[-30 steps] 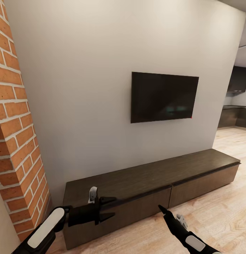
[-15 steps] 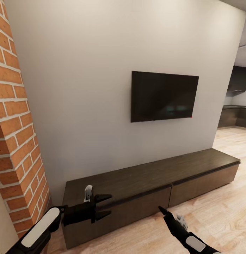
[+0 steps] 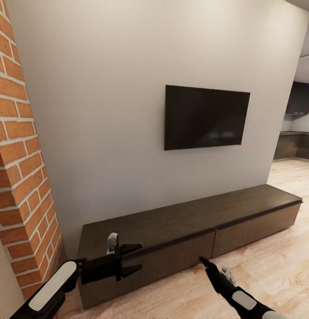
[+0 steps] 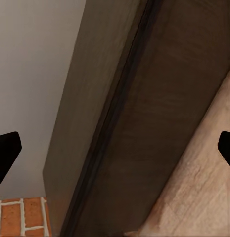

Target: Place each of the two pumpkins and all three candles from the living room inside a cabinet in the living room (use any cabinet), then make sure every cabinet is closed, and position the cauldron so it is next to a table in the living room.

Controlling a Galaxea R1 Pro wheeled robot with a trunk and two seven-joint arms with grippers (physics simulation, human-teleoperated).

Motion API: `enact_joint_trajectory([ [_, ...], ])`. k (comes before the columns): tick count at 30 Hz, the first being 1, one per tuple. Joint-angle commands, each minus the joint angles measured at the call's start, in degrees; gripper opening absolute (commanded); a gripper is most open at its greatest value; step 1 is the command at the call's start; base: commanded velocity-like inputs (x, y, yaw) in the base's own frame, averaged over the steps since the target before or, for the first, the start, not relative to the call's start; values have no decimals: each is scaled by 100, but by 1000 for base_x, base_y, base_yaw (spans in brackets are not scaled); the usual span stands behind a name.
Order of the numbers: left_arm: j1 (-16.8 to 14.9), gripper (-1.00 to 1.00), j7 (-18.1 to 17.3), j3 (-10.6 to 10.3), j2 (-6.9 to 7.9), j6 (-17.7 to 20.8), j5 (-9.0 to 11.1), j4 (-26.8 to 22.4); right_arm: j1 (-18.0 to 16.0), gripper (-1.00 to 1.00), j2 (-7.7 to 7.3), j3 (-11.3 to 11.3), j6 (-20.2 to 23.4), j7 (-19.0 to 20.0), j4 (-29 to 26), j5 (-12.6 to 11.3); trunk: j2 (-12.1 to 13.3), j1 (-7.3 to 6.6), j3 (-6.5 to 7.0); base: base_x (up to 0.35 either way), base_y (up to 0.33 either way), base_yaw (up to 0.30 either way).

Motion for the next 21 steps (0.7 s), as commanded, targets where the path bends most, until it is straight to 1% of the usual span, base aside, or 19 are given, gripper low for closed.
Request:
enact_joint_trajectory([
  [1,-5,100,-56,-2,4,-2,-38,13,-54,100,0,32,-7,-21,-1,-61,-45,22,-25,0,0,0],
  [7,-6,100,-57,4,4,-2,-40,32,-141,100,-7,38,-128,-104,-27,-48,-285,154,-133,0,0,0],
  [13,-7,100,-60,29,13,-1,-37,9,-152,100,-21,39,-198,-73,-40,-35,-526,286,-240,0,0,0],
  [18,-7,100,-60,-8,-3,-2,-32,-21,-150,100,-15,47,-599,-12,-62,-36,-726,395,-330,0,0,0],
  [21,-5,100,-60,-21,-11,-1,-29,-23,-148,100,-7,48,-707,-10,-68,-36,-847,461,-384,0,0,0],
])
